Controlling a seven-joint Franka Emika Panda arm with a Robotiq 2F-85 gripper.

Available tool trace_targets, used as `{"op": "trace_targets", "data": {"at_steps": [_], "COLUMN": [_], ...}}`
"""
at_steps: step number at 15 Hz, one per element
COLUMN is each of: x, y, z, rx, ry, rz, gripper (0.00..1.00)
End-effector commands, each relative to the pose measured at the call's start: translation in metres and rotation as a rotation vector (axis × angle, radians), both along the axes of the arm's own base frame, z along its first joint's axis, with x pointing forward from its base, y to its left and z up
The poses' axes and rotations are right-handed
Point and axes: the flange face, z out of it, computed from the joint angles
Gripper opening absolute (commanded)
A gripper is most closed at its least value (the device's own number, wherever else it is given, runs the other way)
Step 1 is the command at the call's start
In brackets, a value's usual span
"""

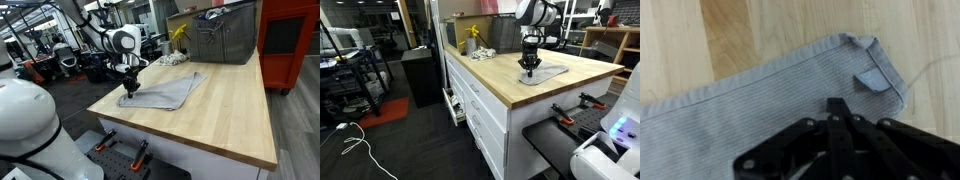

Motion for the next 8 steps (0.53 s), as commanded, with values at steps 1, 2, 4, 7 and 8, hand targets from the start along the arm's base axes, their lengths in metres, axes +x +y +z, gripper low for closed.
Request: {"op": "trace_targets", "data": {"at_steps": [1,2,4,7,8], "x": [-0.019,-0.019,-0.01,0.017,0.027], "y": [-0.033,-0.043,-0.065,-0.094,-0.1], "z": [0.041,0.053,0.075,0.094,0.096], "rx": [0.048,0.053,0.057,0.045,0.042], "ry": [-0.013,-0.021,-0.042,-0.068,-0.072], "rz": [-0.07,-0.104,-0.193,-0.302,-0.337], "gripper": [0.0,0.0,0.0,0.0,0.0]}}
